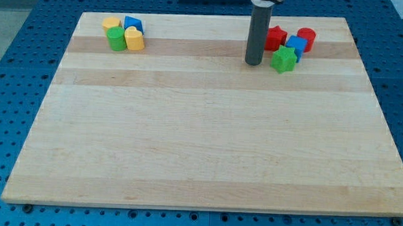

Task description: Move the arm to the right of the red circle

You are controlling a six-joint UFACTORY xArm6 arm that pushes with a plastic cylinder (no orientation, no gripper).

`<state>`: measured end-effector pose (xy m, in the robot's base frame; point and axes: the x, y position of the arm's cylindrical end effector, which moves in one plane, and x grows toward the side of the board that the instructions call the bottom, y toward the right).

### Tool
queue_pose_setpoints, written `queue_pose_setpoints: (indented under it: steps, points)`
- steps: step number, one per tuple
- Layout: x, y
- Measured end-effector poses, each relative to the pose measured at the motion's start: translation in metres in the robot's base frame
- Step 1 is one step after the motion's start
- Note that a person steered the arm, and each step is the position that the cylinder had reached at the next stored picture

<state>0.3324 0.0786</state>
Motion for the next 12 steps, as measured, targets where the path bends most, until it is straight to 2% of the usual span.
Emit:
queue_pose_setpoints:
  steps: [3,4,5,6,7,8,9,11,12]
  points:
    - [0.000,-0.002]
    - [0.032,0.019]
    - [0.095,0.098]
    - [0.111,0.159]
    - [-0.008,0.163]
    - [-0.040,0.157]
    - [-0.111,0.130]
    - [-0.141,0.123]
    - [-0.141,0.110]
